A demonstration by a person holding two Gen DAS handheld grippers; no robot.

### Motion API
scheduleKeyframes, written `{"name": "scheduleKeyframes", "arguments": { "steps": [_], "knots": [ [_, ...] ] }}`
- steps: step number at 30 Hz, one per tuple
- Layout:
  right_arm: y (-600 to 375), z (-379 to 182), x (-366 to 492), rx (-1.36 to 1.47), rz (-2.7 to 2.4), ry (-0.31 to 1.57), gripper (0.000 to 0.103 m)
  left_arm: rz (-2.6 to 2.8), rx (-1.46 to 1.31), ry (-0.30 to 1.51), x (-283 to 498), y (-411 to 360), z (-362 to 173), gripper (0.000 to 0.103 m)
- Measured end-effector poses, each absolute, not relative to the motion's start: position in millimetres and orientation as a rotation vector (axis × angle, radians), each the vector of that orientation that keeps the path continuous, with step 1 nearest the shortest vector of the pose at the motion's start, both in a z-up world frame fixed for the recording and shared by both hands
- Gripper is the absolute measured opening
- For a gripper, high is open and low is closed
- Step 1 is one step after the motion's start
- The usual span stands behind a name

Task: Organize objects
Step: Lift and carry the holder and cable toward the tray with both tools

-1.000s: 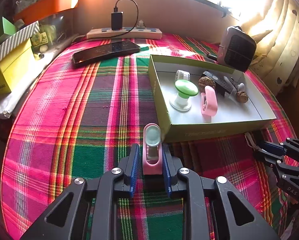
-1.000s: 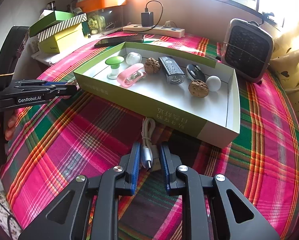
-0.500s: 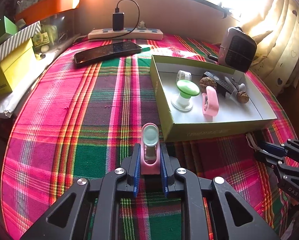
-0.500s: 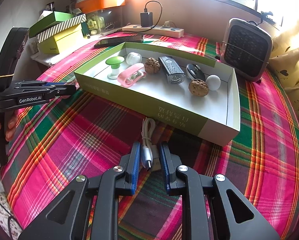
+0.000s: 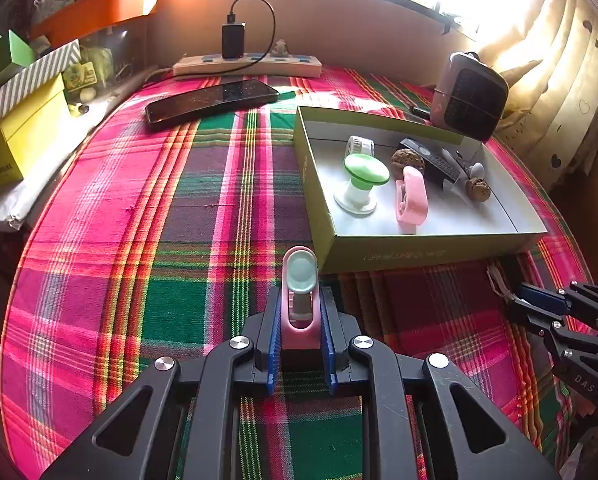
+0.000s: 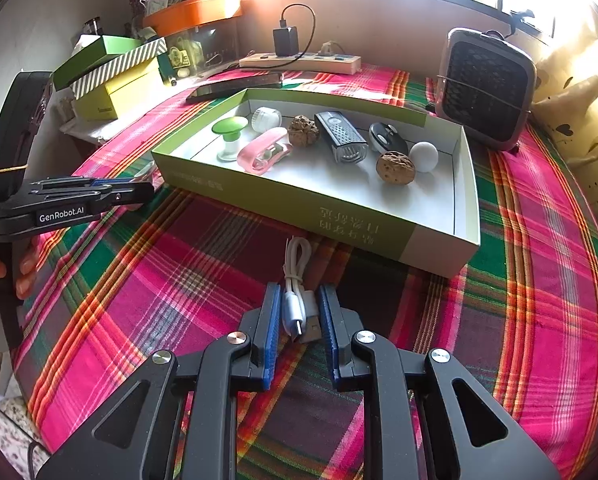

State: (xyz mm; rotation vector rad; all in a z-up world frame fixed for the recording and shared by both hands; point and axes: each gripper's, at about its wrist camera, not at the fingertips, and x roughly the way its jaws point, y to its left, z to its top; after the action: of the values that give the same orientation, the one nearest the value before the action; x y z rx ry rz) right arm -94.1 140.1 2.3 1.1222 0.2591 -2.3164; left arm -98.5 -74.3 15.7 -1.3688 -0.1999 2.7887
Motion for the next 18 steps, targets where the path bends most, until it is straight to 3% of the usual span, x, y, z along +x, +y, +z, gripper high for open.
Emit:
{"name": "scheduleKeyframes", "arguments": {
  "steps": [18],
  "knots": [
    [137,4,-85,1.105,-2.323,0.225,0.02,2.796,-1.332,-0.198,-83,-72,23,0.016]
  ]
}}
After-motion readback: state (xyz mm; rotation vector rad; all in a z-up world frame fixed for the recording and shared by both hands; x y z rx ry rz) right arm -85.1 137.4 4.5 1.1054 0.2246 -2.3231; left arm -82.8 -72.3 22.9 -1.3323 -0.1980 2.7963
